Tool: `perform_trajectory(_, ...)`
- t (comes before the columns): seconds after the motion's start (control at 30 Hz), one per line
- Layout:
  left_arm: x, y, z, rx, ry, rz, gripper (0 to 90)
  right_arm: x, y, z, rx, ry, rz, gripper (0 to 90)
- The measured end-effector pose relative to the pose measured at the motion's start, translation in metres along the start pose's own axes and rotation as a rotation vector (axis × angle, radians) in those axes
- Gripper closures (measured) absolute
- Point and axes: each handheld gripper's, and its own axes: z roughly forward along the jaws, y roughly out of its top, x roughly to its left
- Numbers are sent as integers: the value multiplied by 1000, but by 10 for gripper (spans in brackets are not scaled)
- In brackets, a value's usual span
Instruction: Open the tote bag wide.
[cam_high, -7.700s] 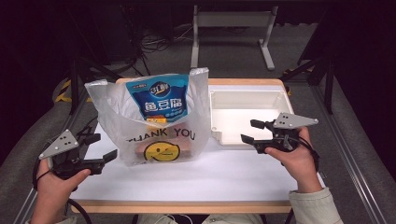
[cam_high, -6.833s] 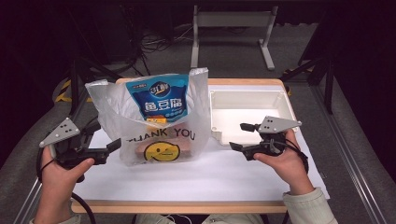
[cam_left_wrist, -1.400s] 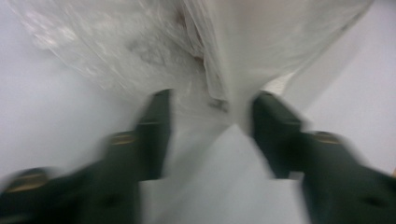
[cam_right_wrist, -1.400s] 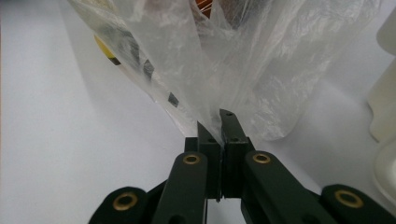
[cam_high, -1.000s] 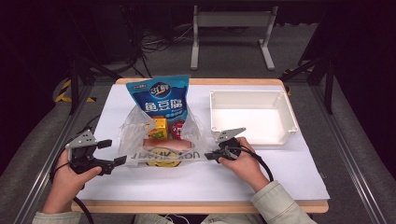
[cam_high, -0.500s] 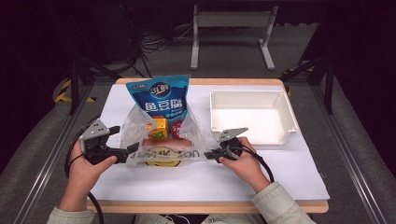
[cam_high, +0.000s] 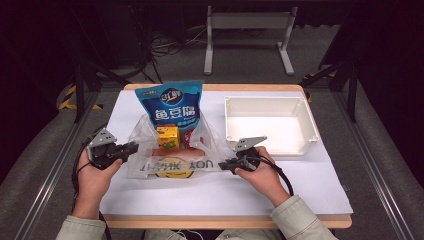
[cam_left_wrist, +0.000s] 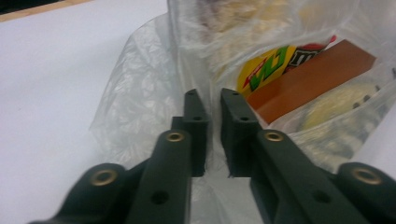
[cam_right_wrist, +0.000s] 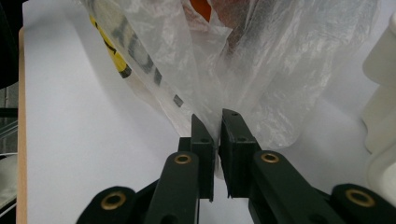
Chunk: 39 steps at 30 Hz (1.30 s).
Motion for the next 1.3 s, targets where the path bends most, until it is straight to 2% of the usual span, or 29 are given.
perform_trajectory(0.13, 5, -6, 2, 19, 10, -17, 879, -1, -1, 0, 1, 0, 4, 844)
perform_trajectory(0.33, 13, -14, 7, 47, 19, -29, 893, -4, -2, 1, 9, 3, 11, 859)
perform_trajectory(0.57, 21, -23, 17, 66, 0, -64, 894, -6, -5, 3, 32, 6, 17, 873)
perform_trajectory(0.67, 23, -26, 20, 69, 2, -67, 894, -7, -7, 4, 43, 8, 26, 883)
perform_trajectory(1.0, 30, -33, 32, 92, -49, -103, 892, -7, -14, 3, 76, 40, 42, 900)
perform_trajectory(1.1, 29, -35, 33, 97, -82, -111, 889, -7, -16, 2, 90, 39, 42, 900)
perform_trajectory(1.3, 25, -35, 33, 101, -112, -114, 876, -16, -23, -4, 103, 12, 71, 900)
